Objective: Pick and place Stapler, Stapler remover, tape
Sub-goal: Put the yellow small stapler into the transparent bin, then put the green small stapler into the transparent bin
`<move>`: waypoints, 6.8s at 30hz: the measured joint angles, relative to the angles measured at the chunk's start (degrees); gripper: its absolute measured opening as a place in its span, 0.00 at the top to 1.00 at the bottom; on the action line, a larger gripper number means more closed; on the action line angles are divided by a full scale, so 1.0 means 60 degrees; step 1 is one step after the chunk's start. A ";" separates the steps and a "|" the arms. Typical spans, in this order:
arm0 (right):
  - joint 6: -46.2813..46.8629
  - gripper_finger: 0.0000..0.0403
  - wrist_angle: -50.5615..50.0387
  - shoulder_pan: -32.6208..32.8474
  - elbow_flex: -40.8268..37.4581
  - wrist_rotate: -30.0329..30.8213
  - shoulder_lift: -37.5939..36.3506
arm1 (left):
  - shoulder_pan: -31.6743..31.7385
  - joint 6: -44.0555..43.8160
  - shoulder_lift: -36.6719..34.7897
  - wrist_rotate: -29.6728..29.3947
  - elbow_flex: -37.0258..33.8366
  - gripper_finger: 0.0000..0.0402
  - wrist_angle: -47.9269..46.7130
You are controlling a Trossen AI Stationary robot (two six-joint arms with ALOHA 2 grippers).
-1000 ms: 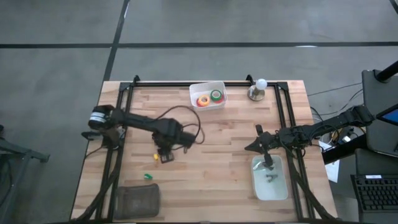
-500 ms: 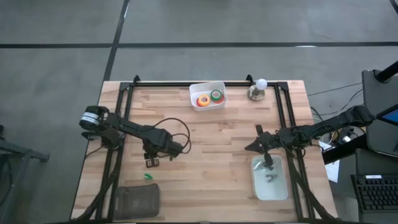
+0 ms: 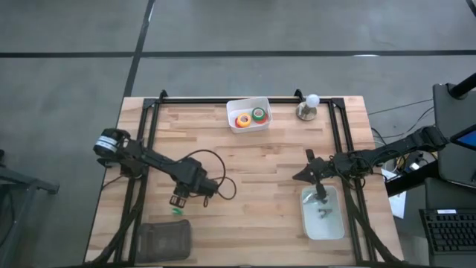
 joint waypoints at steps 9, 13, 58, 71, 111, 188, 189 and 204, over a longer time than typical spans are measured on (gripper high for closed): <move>-0.0007 0.98 0.0000 0.0000 0.0000 0.0000 0.0000 | -0.0175 0.1412 0.0000 -0.0298 -0.0502 0.64 0.0985; -0.0024 0.98 0.0000 0.0000 0.0000 0.0000 0.0000 | -0.0179 0.1412 0.0004 -0.0320 -0.0761 0.65 0.1128; -0.0408 0.98 0.0193 -0.0004 0.0000 0.0508 -0.0004 | -0.0171 -0.4940 -0.0025 0.2155 -0.0098 0.80 -0.0548; -0.0803 0.98 0.0437 -0.0004 -0.0004 0.0506 0.0000 | -0.1207 -0.8239 -0.0371 0.4646 0.1333 0.79 -0.1547; -0.0532 0.98 0.0499 -0.0004 -0.0004 0.0546 0.0000 | -0.4211 -1.3736 0.0459 0.3228 0.0028 0.78 0.4548; -0.0537 0.98 0.0408 0.0000 -0.0004 0.0579 0.0004 | -0.3517 -0.9175 -0.2076 0.1052 -0.3130 0.58 0.4335; -0.0552 0.98 0.0408 -0.0004 -0.0004 0.0581 0.0004 | -0.3515 -0.9165 -0.2076 0.1046 -0.3190 0.58 0.4379; -0.0536 0.98 0.0408 -0.0001 -0.0004 0.0731 0.0004 | -0.3504 -0.8744 -0.2076 0.0147 -0.3308 0.58 0.4578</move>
